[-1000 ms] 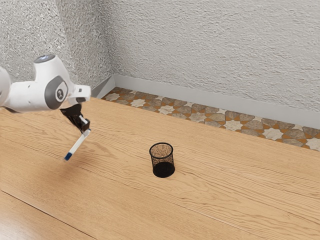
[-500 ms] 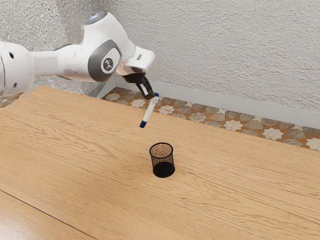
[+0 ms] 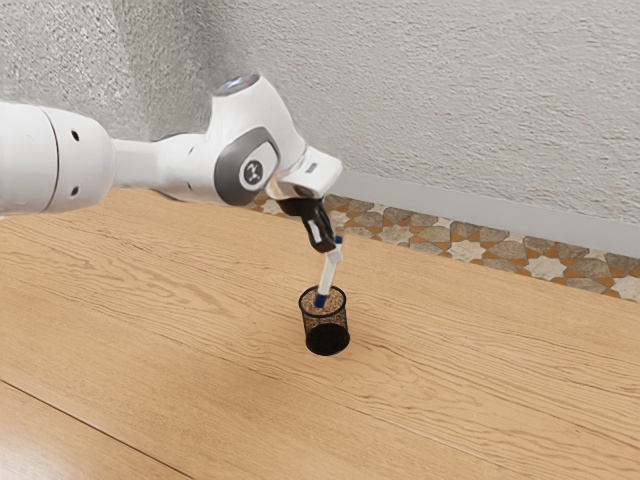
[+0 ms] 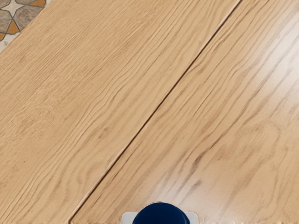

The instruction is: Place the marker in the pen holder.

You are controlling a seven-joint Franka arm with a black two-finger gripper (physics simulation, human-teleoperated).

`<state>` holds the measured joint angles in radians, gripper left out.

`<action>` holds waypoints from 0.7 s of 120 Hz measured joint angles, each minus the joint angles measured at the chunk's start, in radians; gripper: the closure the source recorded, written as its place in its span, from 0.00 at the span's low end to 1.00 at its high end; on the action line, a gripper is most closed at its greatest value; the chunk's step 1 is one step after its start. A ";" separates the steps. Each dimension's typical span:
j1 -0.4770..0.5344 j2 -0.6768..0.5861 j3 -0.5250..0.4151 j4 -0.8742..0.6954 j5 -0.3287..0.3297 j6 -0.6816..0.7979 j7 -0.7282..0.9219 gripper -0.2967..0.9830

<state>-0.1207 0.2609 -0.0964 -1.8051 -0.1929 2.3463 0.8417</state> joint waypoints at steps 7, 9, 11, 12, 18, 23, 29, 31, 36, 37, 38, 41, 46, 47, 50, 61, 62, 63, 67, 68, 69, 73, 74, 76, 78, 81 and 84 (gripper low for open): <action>0.003 0.019 0.000 0.000 -0.005 0.000 0.006 0.84; 0.005 0.024 0.000 0.000 -0.006 0.000 0.008 0.84; 0.006 0.030 0.000 0.001 -0.007 0.001 0.009 0.84; 0.006 0.032 0.000 0.001 -0.007 0.001 0.010 0.84; 0.008 0.045 0.000 0.001 -0.010 0.001 0.015 0.84; 0.009 0.057 0.000 0.002 -0.011 0.001 0.019 0.84; 0.011 0.072 0.000 0.003 -0.012 0.001 0.023 0.84; 0.011 0.077 0.000 0.004 -0.013 0.001 0.024 0.84; 0.013 0.091 0.000 0.004 -0.014 0.001 0.027 0.84; 0.013 0.094 0.000 0.004 -0.014 0.001 0.027 0.84; 0.013 0.096 0.000 0.004 -0.015 0.001 0.028 0.83; 0.014 0.102 0.001 0.005 -0.018 0.001 0.030 0.81; 0.015 0.111 0.001 0.005 -0.026 -0.002 0.036 0.75; 0.015 0.113 0.001 0.005 -0.028 -0.002 0.037 0.74; 0.015 0.117 0.001 0.005 -0.034 -0.004 0.042 0.70; 0.015 0.117 0.001 0.004 -0.059 -0.011 0.056 0.54; 0.015 0.115 0.001 0.004 -0.060 -0.011 0.057 0.53; 0.015 0.111 0.001 0.004 -0.062 -0.013 0.058 0.52; 0.016 0.087 0.002 0.002 -0.066 -0.023 0.063 0.48; 0.016 0.079 0.002 0.002 -0.067 -0.027 0.064 0.47; 0.017 0.069 0.002 0.002 -0.068 -0.033 0.065 0.46; 0.027 0.028 0.003 0.001 -0.071 -0.061 0.068 0.42; 0.030 0.017 0.004 0.001 -0.071 -0.070 0.068 0.42; 0.039 -0.006 0.004 0.001 -0.072 -0.090 0.069 0.40; 0.050 -0.029 0.005 0.001 -0.072 -0.113 0.069 0.39; 0.070 -0.061 0.006 0.001 -0.071 -0.151 0.070 0.37; 0.091 -0.093 0.008 0.002 -0.070 -0.190 0.071 0.36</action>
<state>-0.0297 0.1676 -0.0885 -1.8029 -0.2627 2.1560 0.9124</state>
